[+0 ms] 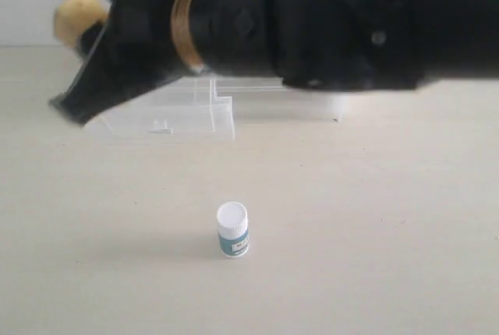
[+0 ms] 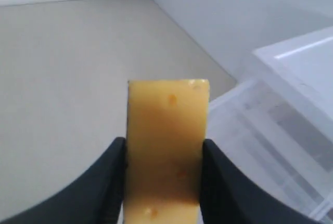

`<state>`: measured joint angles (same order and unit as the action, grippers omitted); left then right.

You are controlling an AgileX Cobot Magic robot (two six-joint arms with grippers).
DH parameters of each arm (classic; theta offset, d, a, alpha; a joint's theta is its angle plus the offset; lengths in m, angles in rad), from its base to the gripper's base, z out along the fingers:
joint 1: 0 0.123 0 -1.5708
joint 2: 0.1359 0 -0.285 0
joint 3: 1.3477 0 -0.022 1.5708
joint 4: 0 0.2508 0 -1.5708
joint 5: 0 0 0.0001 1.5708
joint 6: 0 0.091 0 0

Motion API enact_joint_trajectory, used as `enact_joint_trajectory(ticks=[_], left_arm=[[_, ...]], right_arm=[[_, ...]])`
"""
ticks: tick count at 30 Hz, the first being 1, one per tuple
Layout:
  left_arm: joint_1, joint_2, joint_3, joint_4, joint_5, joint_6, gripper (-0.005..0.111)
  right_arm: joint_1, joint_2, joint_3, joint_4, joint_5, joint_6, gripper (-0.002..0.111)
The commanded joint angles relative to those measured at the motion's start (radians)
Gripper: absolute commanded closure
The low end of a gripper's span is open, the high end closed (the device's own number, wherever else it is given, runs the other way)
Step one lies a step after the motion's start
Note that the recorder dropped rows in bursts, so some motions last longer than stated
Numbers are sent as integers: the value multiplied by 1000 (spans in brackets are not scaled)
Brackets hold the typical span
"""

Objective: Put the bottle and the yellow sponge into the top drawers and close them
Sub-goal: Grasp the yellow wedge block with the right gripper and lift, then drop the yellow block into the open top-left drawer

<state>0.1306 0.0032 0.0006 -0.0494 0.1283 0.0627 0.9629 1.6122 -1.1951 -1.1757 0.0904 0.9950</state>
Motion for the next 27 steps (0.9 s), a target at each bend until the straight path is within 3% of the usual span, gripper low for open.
enact_joint_trajectory(ticks=[1, 5, 7, 11, 13, 15, 18, 21, 22, 23, 27], left_arm=[[3, -3, -1, -4, 0, -1, 103], [3, -3, -1, -4, 0, -1, 103], [3, -3, -1, -4, 0, -1, 103], [3, -3, -1, -4, 0, -1, 103], [3, -3, -1, -4, 0, -1, 103], [3, -3, -1, -4, 0, -1, 103], [3, -3, -1, -4, 0, -1, 103], [3, -3, -1, -4, 0, -1, 103], [3, -3, -1, -4, 0, -1, 103], [3, -3, -1, -4, 0, -1, 103], [3, -3, -1, -4, 0, -1, 103]], right_arm=[[-107, 112, -68, 4, -38, 16, 106], [-116, 198, -133, 14, 115, 46, 98], [-116, 219, -146, 12, 126, 46, 85], [-116, 245, -148, 2, 95, 46, 46], [-116, 245, -148, 6, 86, 48, 33], [-114, 225, -145, 52, 75, 49, 28], [-91, 159, -117, 127, 83, 15, 41], [-16, 74, -36, 127, 97, -71, 82], [14, 53, -3, 127, 97, -94, 101], [43, 41, 28, 129, 101, -103, 107], [107, 55, 113, 110, 123, -139, 106]])
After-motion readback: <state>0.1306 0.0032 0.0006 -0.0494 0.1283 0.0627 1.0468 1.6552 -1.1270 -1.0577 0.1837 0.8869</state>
